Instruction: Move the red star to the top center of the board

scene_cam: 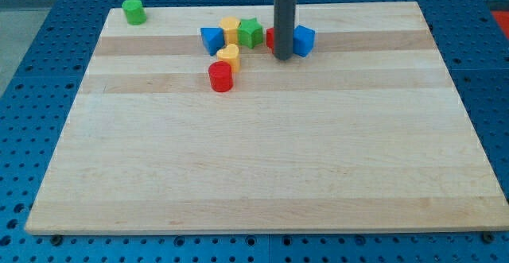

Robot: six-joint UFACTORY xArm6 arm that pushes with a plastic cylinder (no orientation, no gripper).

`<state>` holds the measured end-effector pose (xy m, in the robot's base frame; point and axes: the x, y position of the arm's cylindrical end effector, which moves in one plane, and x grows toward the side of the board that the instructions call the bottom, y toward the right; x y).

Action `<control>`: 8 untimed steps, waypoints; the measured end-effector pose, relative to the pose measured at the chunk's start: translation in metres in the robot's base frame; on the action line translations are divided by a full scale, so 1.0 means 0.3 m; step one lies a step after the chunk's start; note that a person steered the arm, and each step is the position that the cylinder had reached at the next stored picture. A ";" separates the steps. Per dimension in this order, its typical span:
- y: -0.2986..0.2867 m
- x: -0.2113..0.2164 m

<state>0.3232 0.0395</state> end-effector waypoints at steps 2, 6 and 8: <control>0.007 -0.175; -0.031 -0.227; -0.108 -0.251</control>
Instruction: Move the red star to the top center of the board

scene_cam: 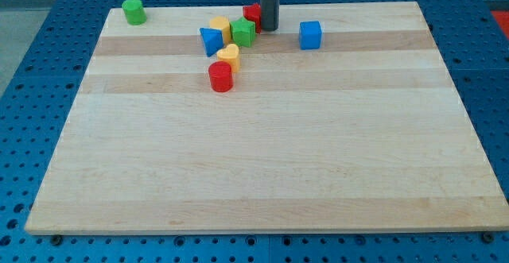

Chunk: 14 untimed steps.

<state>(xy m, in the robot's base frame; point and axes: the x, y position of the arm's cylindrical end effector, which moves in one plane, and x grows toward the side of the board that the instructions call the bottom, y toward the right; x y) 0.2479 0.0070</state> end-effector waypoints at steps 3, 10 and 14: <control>-0.078 0.062; -0.210 -0.055; -0.139 -0.055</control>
